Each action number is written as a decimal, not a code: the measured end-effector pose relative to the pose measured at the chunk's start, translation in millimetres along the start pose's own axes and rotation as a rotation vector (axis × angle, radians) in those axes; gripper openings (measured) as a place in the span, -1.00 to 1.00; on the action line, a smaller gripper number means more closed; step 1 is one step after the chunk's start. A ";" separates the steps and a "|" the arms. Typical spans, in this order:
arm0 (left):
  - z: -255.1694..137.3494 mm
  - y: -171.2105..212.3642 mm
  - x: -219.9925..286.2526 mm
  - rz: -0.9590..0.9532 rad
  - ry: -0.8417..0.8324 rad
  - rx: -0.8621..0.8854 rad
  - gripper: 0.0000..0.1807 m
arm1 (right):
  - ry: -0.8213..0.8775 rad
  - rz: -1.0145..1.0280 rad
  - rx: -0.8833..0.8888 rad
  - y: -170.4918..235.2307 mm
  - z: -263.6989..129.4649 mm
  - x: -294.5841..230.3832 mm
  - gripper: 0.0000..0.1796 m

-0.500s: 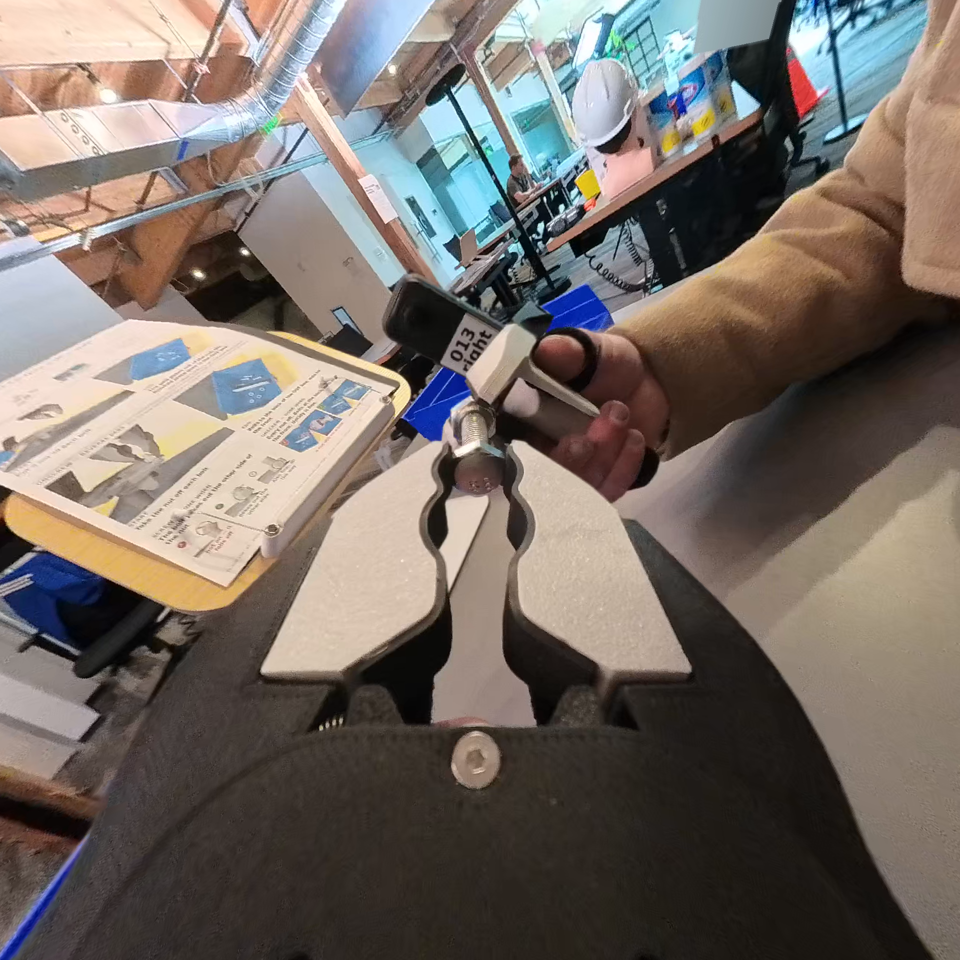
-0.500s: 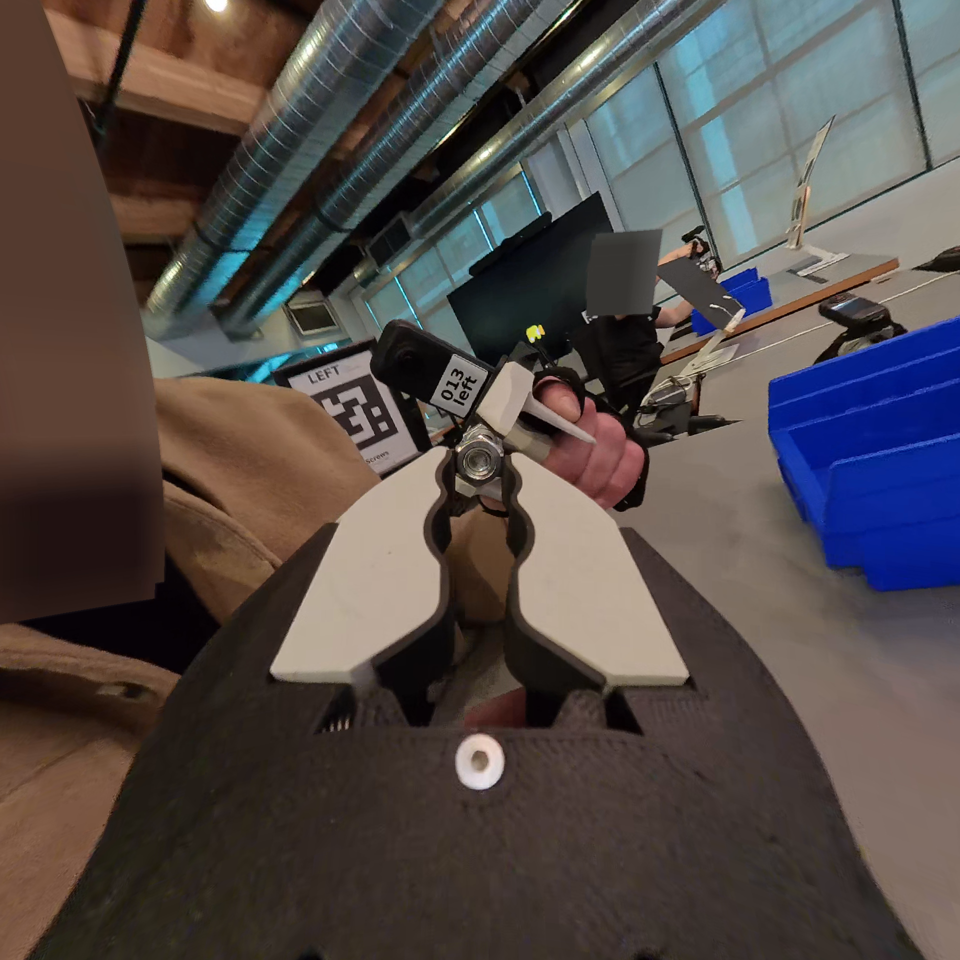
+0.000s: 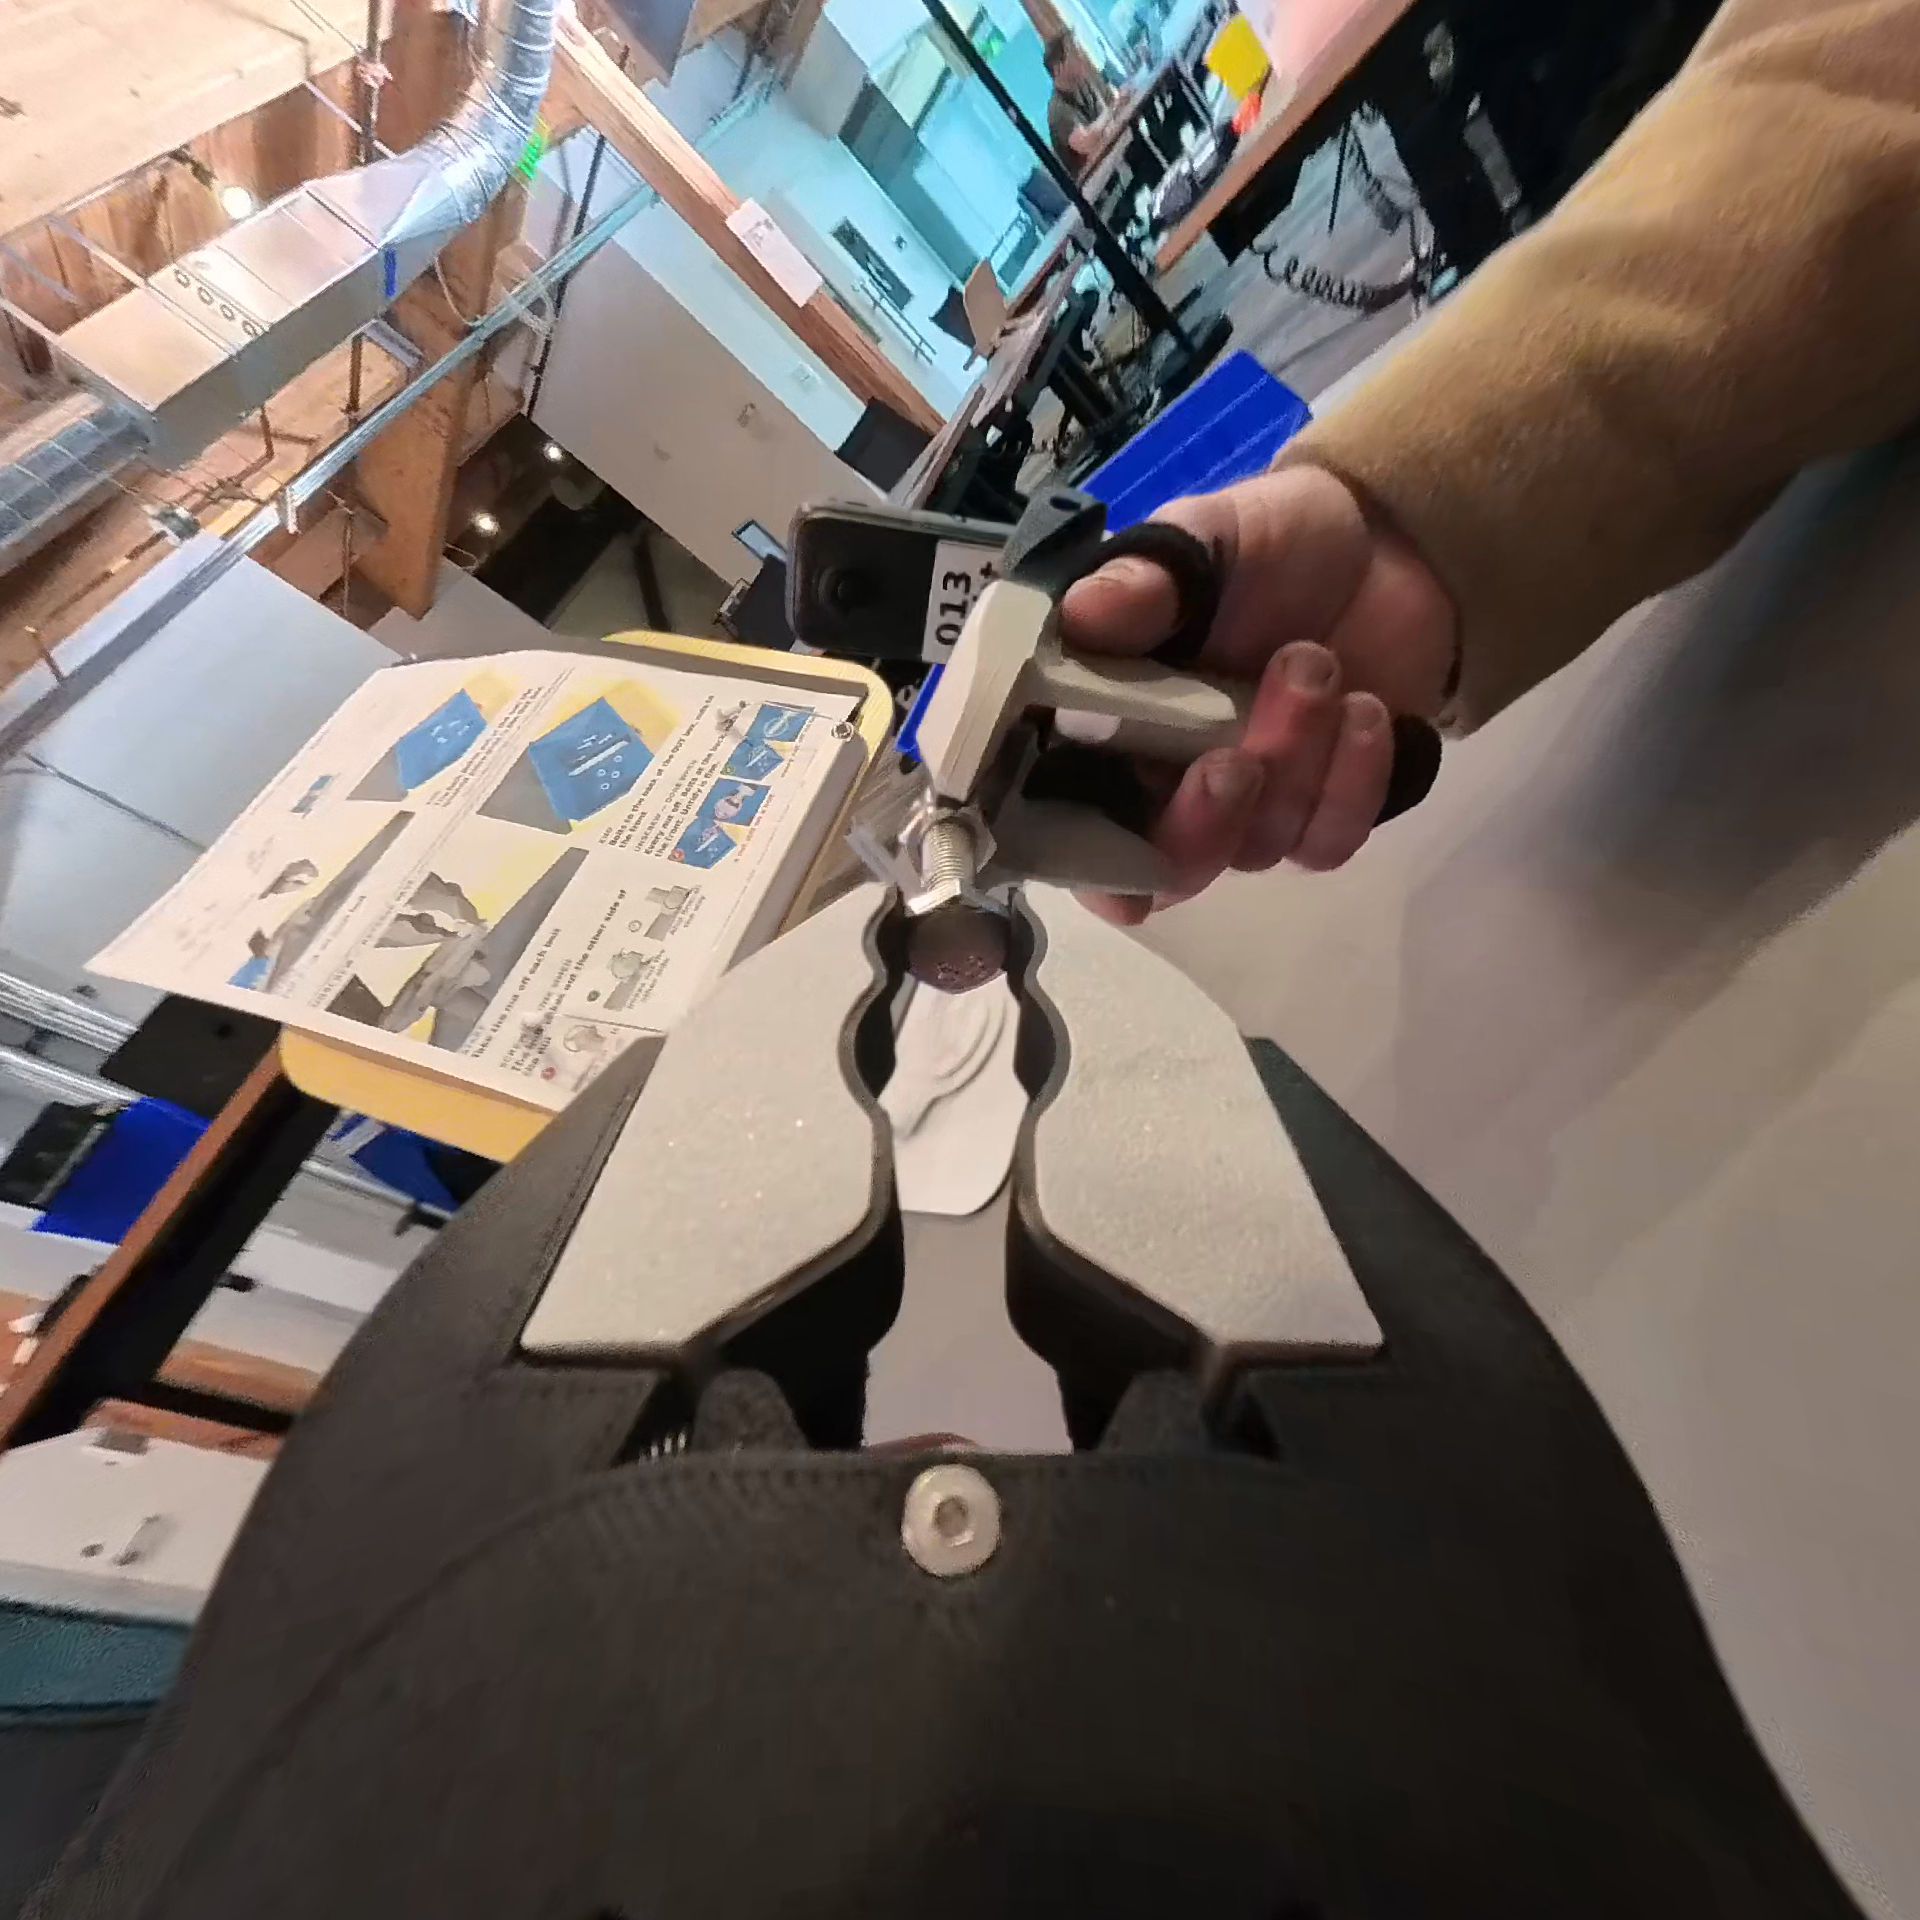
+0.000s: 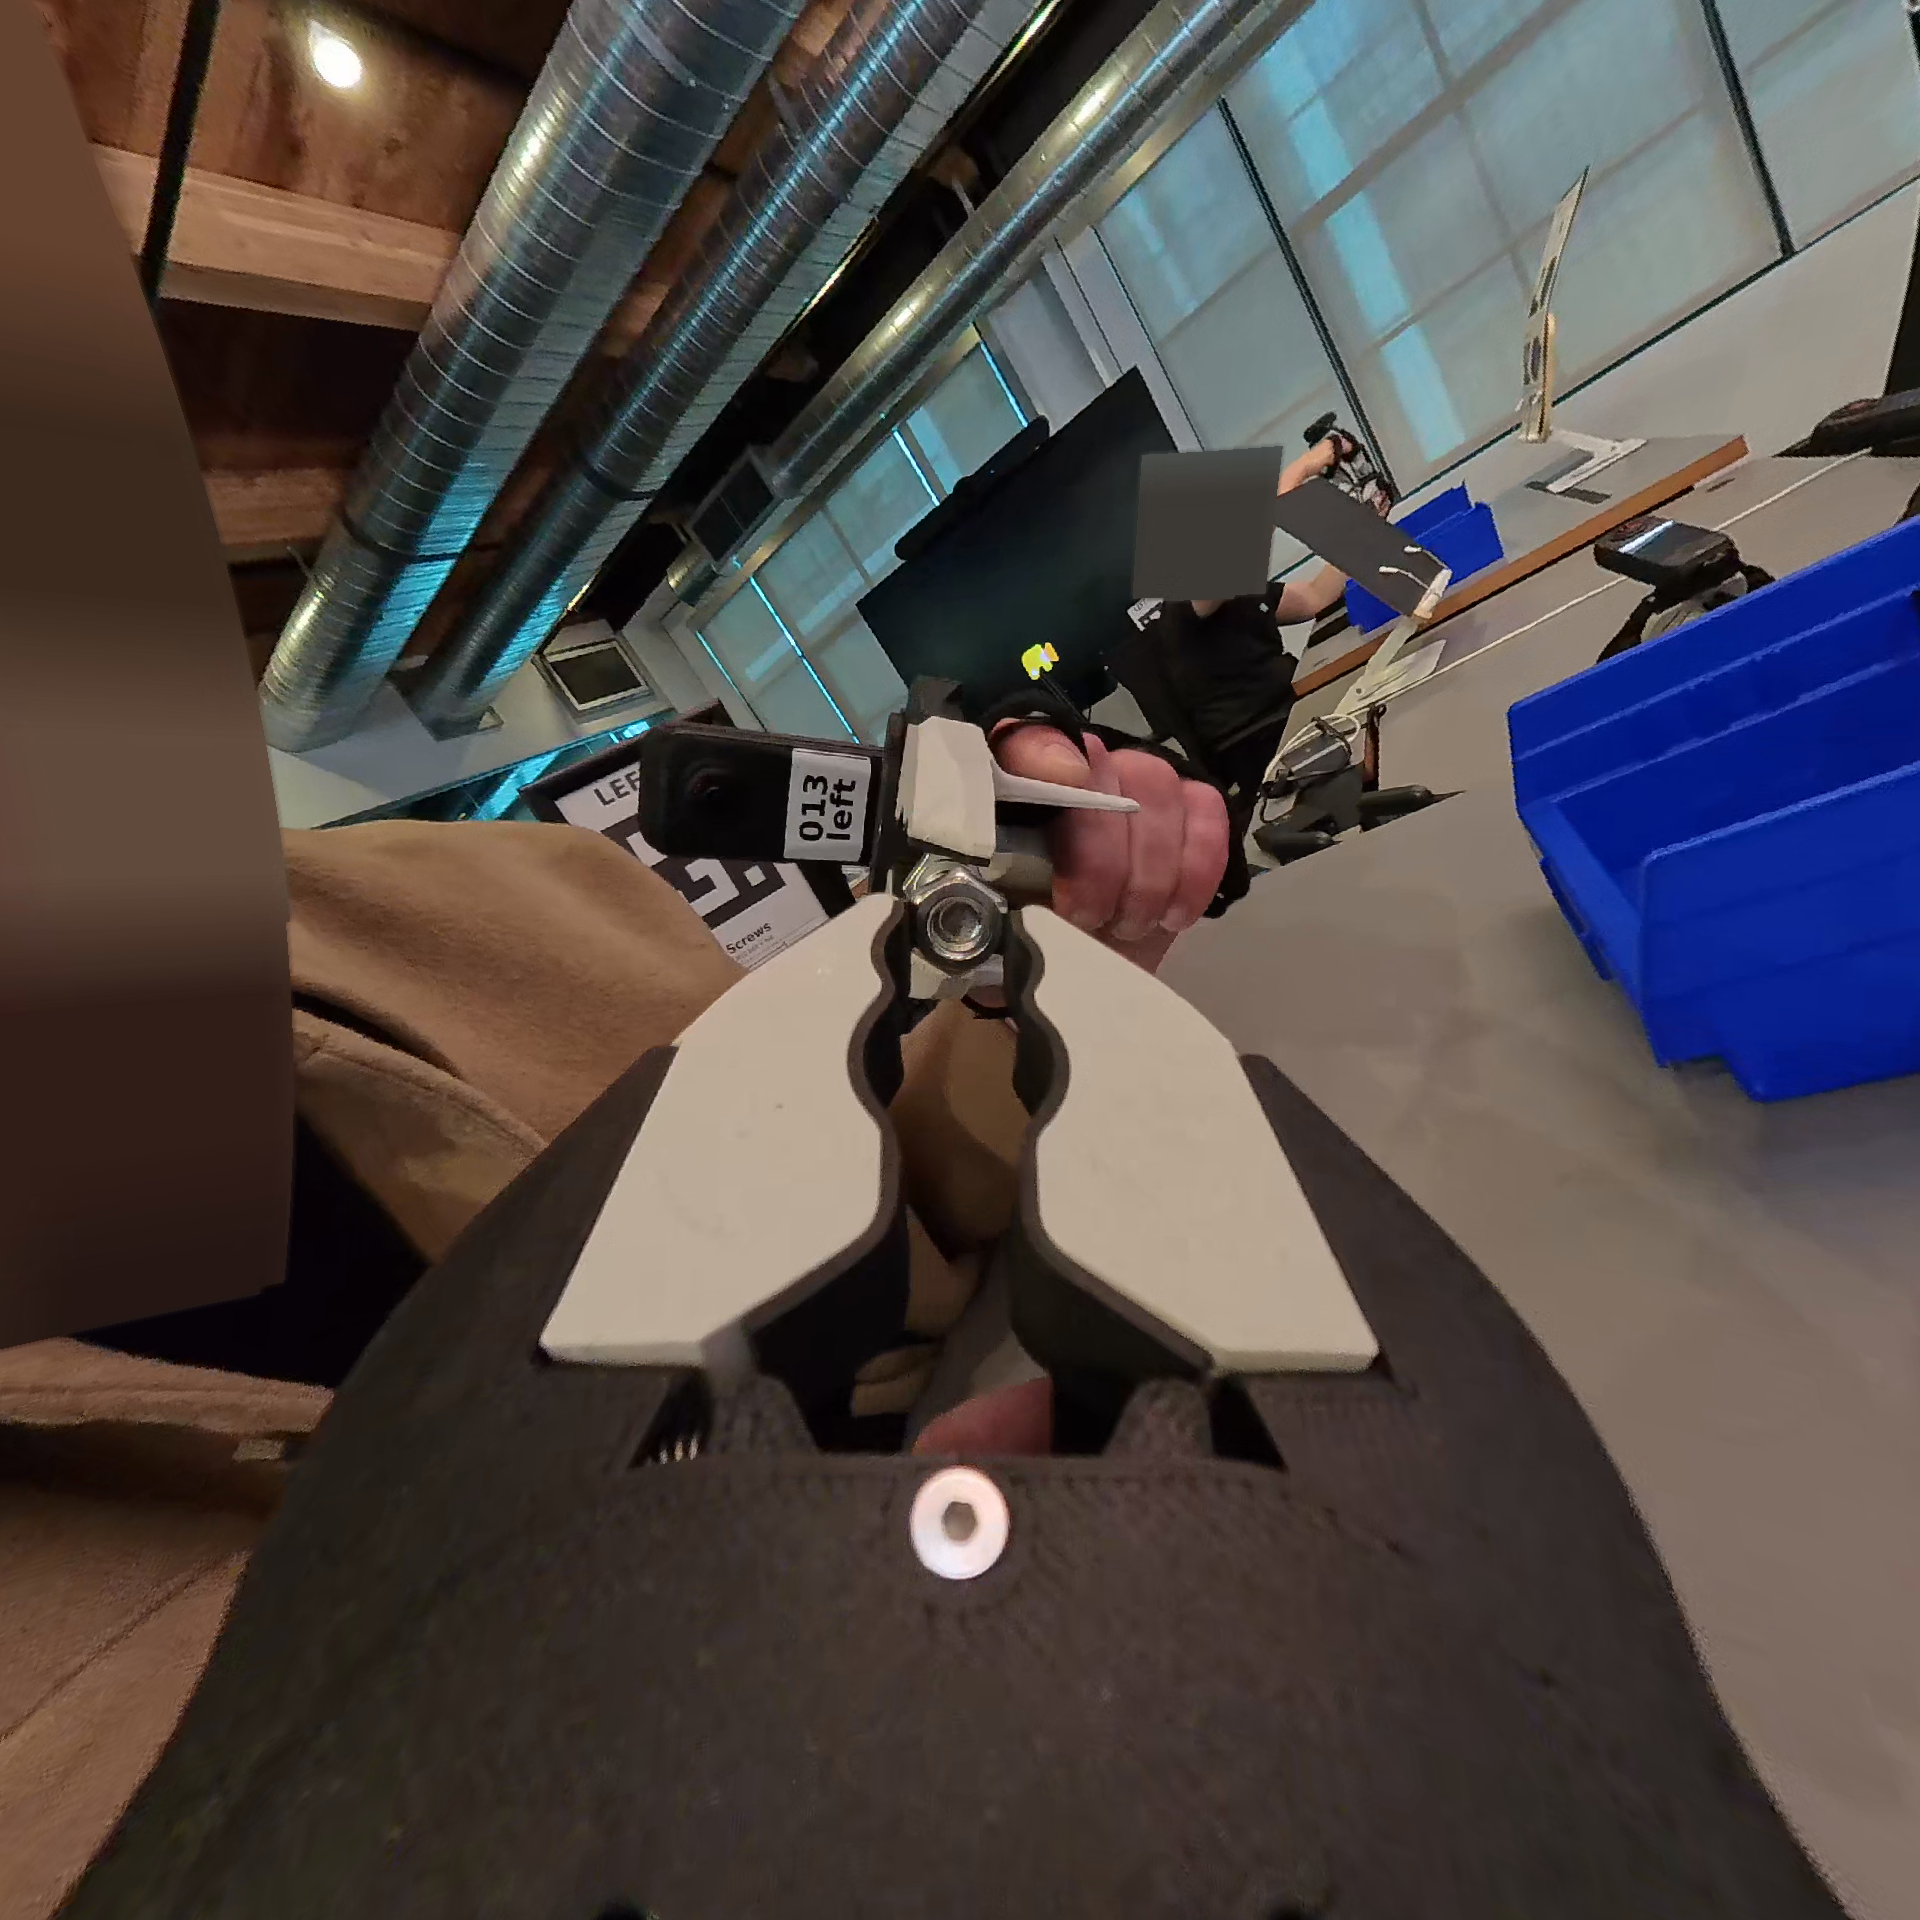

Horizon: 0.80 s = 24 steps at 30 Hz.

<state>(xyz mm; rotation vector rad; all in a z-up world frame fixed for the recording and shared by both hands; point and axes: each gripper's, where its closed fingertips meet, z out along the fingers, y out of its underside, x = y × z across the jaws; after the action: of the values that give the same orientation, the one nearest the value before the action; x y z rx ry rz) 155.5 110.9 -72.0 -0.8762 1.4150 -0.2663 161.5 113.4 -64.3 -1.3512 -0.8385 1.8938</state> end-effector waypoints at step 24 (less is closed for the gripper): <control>3.1 -7.1 -1.9 -0.060 0.046 0.076 -0.81 | 0.029 -0.126 0.000 -3.4 -2.7 -6.6 -0.81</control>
<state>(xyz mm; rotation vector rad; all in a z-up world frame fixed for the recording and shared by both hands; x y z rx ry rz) 160.3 108.6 -66.2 -0.8556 1.4128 -0.3857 166.2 110.4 -58.7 -1.2918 -0.8877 1.7742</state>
